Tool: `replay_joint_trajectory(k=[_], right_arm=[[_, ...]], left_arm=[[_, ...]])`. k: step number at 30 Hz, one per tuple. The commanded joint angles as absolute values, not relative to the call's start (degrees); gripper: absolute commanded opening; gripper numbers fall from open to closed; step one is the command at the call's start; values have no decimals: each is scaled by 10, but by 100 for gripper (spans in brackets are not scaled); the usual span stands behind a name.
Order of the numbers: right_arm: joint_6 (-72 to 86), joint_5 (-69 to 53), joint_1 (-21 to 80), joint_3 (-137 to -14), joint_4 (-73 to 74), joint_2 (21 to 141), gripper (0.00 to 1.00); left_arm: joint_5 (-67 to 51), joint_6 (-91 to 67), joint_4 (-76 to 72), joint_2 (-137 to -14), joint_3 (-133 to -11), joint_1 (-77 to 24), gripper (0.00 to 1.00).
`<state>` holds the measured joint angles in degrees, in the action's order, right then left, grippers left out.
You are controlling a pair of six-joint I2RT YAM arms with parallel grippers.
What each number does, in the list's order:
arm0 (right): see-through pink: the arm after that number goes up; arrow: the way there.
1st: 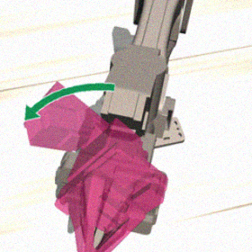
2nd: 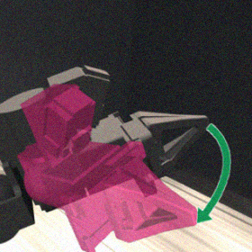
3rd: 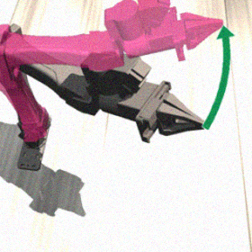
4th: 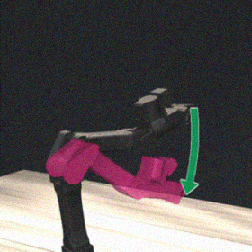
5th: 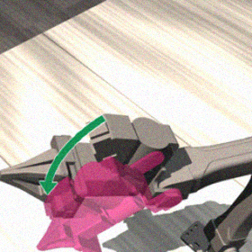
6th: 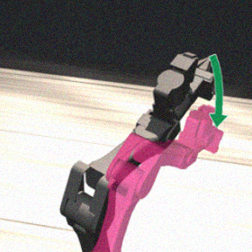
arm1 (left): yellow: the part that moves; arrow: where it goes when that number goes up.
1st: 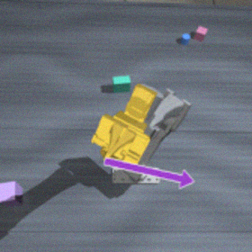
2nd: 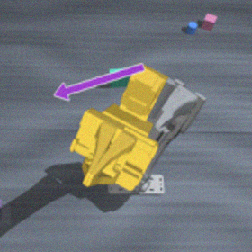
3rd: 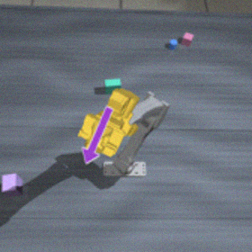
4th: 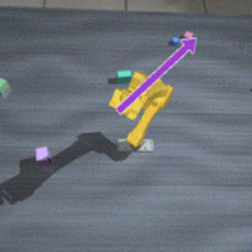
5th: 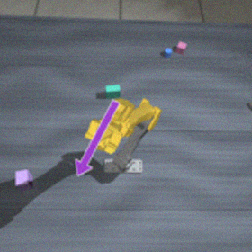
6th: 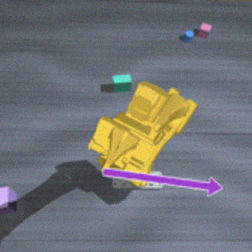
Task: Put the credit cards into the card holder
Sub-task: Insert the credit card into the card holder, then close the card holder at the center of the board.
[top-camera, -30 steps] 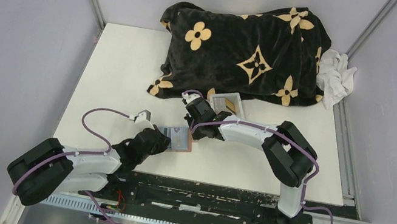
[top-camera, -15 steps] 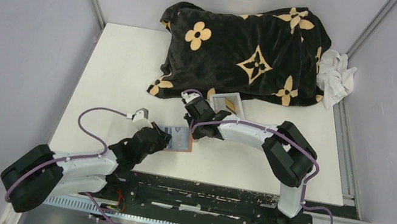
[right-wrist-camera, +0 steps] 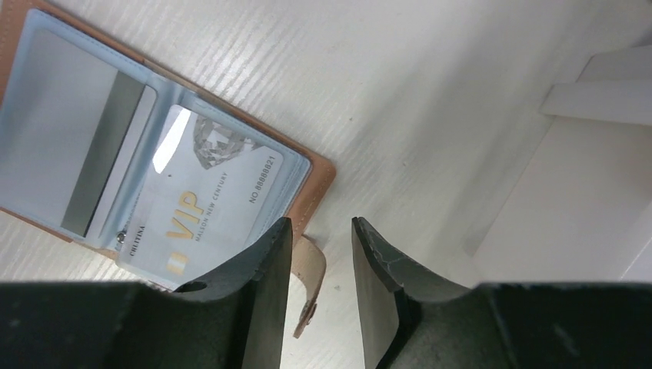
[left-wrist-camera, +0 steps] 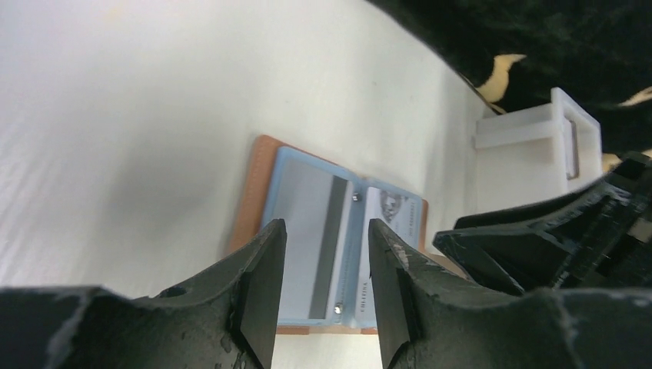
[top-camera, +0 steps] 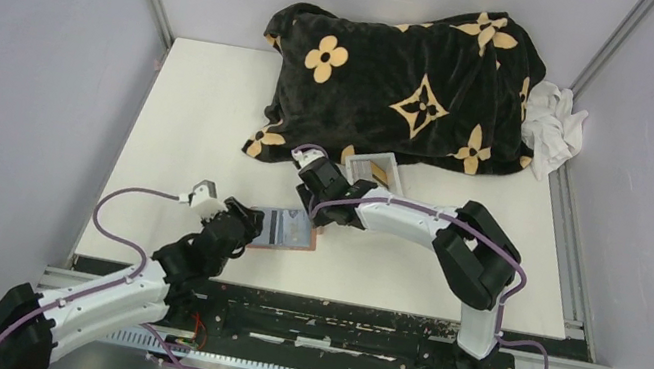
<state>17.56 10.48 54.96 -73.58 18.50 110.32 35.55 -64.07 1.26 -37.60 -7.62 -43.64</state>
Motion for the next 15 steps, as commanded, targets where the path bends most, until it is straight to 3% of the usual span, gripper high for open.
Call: replay_joint_trajectory(k=[1,8,15], right_arm=[[162,132,566,-768,181,1079,41],[161,151,582,-773,185,1076,42],[167,164,588,-765,191,1067,43]], left_arm=[[416,-699,78,-353,-62,-439,54],[421,-727,87,-358,-47,-439,67],[412,-720,64,-379,-42,-439,75]])
